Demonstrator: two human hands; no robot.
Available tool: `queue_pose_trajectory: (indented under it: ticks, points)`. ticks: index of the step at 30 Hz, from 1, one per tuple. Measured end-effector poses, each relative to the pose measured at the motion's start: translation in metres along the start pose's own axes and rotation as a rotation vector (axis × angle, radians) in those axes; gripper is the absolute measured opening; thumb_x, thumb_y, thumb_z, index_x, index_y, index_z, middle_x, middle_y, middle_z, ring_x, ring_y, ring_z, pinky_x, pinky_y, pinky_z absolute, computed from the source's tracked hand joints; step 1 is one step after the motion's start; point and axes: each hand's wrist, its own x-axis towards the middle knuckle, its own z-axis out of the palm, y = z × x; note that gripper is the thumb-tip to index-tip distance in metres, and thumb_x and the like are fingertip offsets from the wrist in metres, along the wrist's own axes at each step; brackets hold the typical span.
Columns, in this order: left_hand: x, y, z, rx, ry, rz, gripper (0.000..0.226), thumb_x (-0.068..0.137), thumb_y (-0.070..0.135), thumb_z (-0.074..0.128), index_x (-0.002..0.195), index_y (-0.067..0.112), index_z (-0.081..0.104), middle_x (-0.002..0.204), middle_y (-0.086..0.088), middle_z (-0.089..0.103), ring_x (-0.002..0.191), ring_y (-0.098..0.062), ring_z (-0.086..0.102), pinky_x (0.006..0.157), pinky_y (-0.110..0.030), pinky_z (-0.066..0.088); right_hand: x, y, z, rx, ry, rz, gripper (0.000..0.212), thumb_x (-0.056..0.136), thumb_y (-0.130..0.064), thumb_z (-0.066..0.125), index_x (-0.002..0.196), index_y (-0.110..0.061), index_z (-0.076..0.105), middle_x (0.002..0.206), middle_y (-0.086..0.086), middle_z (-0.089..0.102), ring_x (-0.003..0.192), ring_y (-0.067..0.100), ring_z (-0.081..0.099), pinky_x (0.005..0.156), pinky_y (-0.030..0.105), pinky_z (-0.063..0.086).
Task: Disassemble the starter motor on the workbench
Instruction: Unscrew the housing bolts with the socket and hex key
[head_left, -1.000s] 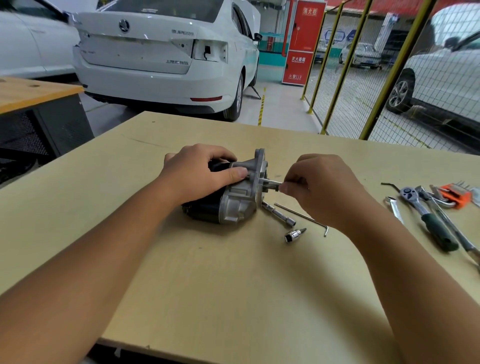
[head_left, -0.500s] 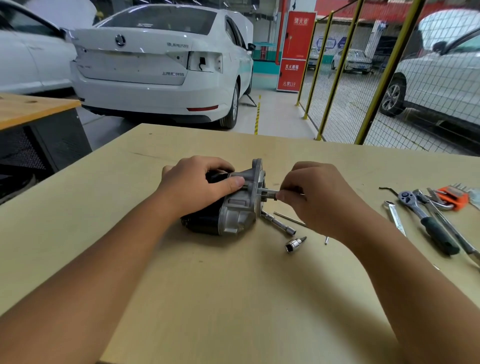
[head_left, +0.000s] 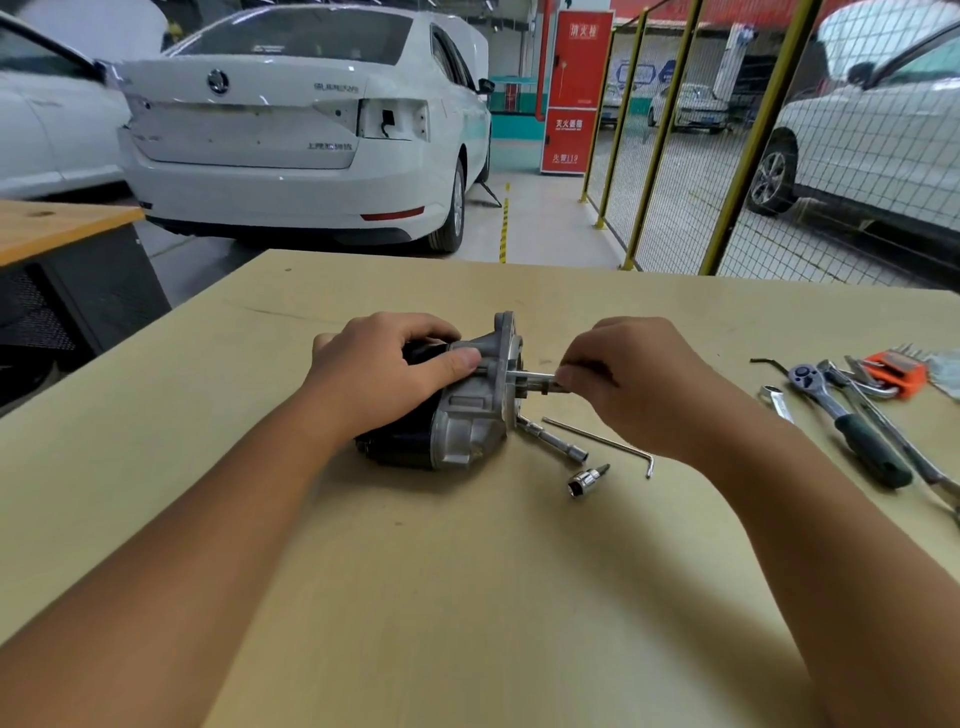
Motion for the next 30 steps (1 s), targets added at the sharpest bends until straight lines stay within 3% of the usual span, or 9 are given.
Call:
queue_pose_trajectory:
  ticks: [7, 13, 18, 23, 26, 30]
  points:
    - [0.0001, -0.0018, 0.0003, -0.016, 0.003, -0.004, 0.065, 0.061, 0.093, 0.047, 0.108, 0.053, 0.069, 0.107, 0.03, 0.069, 0.111, -0.009, 0.059, 0.102, -0.043, 0.034, -0.0005, -0.0037, -0.0043, -0.06, 0.007, -0.014, 0.013, 0.093, -0.031, 0.067, 0.089, -0.019, 0.072, 0.083, -0.007, 0.06, 0.081, 0.019, 0.055, 0.075, 0.042, 0.05]
    - [-0.0011, -0.003, 0.0015, -0.009, -0.002, 0.005, 0.066, 0.061, 0.094, 0.046, 0.11, 0.056, 0.067, 0.105, 0.033, 0.068, 0.109, -0.006, 0.058, 0.101, -0.042, 0.033, -0.0013, -0.0032, -0.004, 0.007, -0.004, 0.007, 0.012, 0.091, -0.032, 0.07, 0.087, -0.022, 0.066, 0.077, -0.01, 0.058, 0.072, 0.007, 0.051, 0.062, 0.027, 0.041]
    - [-0.0017, -0.0004, 0.002, 0.004, 0.013, 0.001, 0.062, 0.066, 0.093, 0.041, 0.109, 0.055, 0.067, 0.104, 0.034, 0.068, 0.108, -0.005, 0.059, 0.102, -0.044, 0.034, -0.0011, -0.002, -0.0062, 0.014, -0.004, -0.03, 0.015, 0.096, -0.022, 0.063, 0.094, -0.014, 0.076, 0.084, -0.002, 0.059, 0.079, 0.018, 0.054, 0.072, 0.034, 0.045]
    - [-0.0015, -0.0006, 0.0003, 0.021, -0.001, 0.014, 0.066, 0.061, 0.093, 0.045, 0.109, 0.054, 0.068, 0.106, 0.028, 0.07, 0.11, -0.007, 0.06, 0.1, -0.042, 0.034, -0.0022, -0.005, -0.004, -0.05, 0.016, -0.027, 0.01, 0.088, -0.029, 0.074, 0.088, -0.019, 0.076, 0.085, -0.012, 0.06, 0.081, 0.016, 0.058, 0.076, 0.042, 0.052]
    - [-0.0009, -0.0014, -0.0004, 0.005, -0.012, 0.005, 0.069, 0.058, 0.094, 0.047, 0.11, 0.054, 0.068, 0.106, 0.029, 0.069, 0.109, -0.005, 0.059, 0.103, -0.042, 0.034, -0.0016, -0.0034, -0.0039, -0.003, 0.077, -0.021, 0.011, 0.083, -0.03, 0.08, 0.082, -0.022, 0.072, 0.081, -0.015, 0.057, 0.076, 0.01, 0.056, 0.071, 0.038, 0.052]
    - [-0.002, 0.0008, 0.0, -0.001, -0.001, 0.005, 0.057, 0.068, 0.091, 0.044, 0.107, 0.056, 0.066, 0.104, 0.034, 0.068, 0.109, -0.005, 0.059, 0.101, -0.043, 0.034, -0.0024, 0.0, -0.0004, 0.088, 0.073, 0.011, 0.014, 0.089, -0.037, 0.073, 0.08, -0.028, 0.067, 0.07, -0.01, 0.06, 0.065, 0.006, 0.053, 0.057, 0.028, 0.041]
